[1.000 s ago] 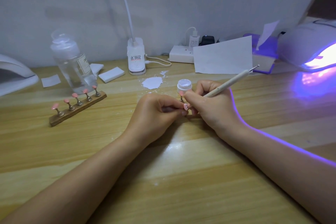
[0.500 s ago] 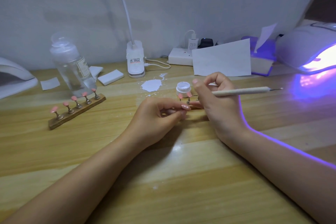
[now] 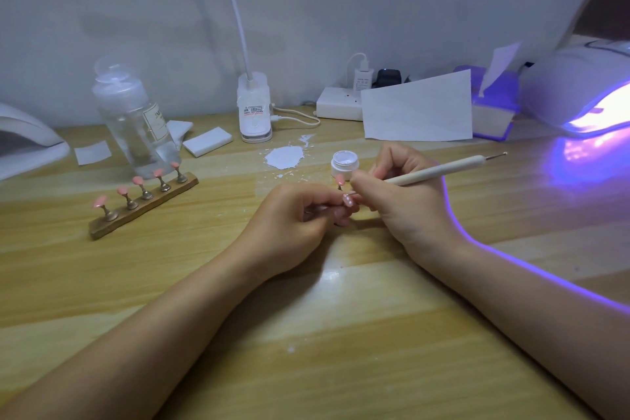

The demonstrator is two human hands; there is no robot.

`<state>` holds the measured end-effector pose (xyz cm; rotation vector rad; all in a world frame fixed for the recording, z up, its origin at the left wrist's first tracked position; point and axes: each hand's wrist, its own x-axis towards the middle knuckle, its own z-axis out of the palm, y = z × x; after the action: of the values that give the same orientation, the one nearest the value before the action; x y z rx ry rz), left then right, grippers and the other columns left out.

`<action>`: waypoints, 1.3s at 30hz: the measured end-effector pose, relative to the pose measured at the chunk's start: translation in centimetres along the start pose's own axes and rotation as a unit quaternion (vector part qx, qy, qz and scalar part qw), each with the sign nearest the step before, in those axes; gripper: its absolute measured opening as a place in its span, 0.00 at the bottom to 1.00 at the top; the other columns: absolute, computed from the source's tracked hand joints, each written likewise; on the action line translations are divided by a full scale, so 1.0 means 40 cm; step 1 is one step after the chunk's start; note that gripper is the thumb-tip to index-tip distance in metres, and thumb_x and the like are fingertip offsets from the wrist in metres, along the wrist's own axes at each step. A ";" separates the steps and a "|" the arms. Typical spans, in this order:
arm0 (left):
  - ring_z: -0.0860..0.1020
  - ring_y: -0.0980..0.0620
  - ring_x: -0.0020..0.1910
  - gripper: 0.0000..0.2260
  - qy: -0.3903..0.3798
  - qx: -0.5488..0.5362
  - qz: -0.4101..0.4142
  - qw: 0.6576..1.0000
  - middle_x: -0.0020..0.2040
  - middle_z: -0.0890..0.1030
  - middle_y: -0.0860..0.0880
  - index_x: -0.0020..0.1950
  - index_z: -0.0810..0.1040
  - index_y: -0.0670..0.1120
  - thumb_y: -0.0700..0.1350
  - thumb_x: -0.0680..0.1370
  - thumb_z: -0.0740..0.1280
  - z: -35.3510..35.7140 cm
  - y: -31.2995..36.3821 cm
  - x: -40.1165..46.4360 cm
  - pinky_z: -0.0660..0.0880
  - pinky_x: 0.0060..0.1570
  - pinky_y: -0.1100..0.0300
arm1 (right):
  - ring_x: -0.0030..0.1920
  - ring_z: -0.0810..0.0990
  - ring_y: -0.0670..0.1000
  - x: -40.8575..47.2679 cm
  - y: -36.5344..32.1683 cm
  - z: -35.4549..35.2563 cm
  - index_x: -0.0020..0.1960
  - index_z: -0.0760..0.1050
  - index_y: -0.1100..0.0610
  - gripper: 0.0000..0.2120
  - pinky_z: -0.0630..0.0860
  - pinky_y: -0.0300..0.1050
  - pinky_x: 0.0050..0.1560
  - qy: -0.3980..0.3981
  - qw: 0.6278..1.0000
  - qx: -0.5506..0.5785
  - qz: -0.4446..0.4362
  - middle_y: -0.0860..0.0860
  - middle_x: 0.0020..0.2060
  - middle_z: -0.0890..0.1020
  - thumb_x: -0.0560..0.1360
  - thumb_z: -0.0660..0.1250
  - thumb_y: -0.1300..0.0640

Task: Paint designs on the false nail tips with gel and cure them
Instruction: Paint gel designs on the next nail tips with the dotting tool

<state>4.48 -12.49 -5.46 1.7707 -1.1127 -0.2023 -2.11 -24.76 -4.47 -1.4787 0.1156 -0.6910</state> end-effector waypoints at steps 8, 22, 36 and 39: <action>0.78 0.66 0.37 0.09 -0.003 0.026 0.028 0.999 0.37 0.81 0.53 0.43 0.81 0.37 0.27 0.73 0.63 -0.003 -0.016 0.003 0.71 0.41 0.73 | 0.20 0.74 0.44 -0.003 -0.009 0.003 0.29 0.61 0.59 0.18 0.72 0.34 0.23 -0.031 0.999 0.023 0.003 0.47 0.17 0.70 0.68 0.62 0.77; 0.77 0.68 0.37 0.09 -0.002 0.041 0.043 0.998 0.36 0.80 0.53 0.42 0.81 0.36 0.27 0.73 0.63 -0.004 -0.018 0.003 0.70 0.41 0.73 | 0.19 0.72 0.39 -0.003 -0.010 0.005 0.29 0.62 0.59 0.18 0.67 0.29 0.22 -0.036 0.999 -0.001 -0.014 0.46 0.17 0.71 0.68 0.62 0.77; 0.76 0.69 0.36 0.08 -0.003 0.037 0.046 0.998 0.36 0.79 0.59 0.42 0.81 0.38 0.29 0.74 0.64 -0.004 -0.015 0.003 0.68 0.40 0.75 | 0.19 0.72 0.41 -0.002 -0.008 0.007 0.28 0.61 0.59 0.19 0.68 0.30 0.22 -0.035 0.999 0.000 -0.008 0.46 0.16 0.71 0.68 0.62 0.77; 0.76 0.68 0.37 0.09 -0.003 0.036 0.046 0.998 0.36 0.79 0.58 0.43 0.81 0.38 0.29 0.74 0.64 -0.004 -0.014 0.003 0.68 0.40 0.74 | 0.19 0.72 0.41 -0.002 -0.008 0.006 0.29 0.61 0.59 0.19 0.68 0.30 0.22 -0.033 0.999 0.006 -0.006 0.46 0.16 0.70 0.68 0.61 0.77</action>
<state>4.98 -12.42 -5.80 1.7784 -1.2160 -0.1139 -2.18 -24.49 -4.19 -1.4904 0.0522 -0.6518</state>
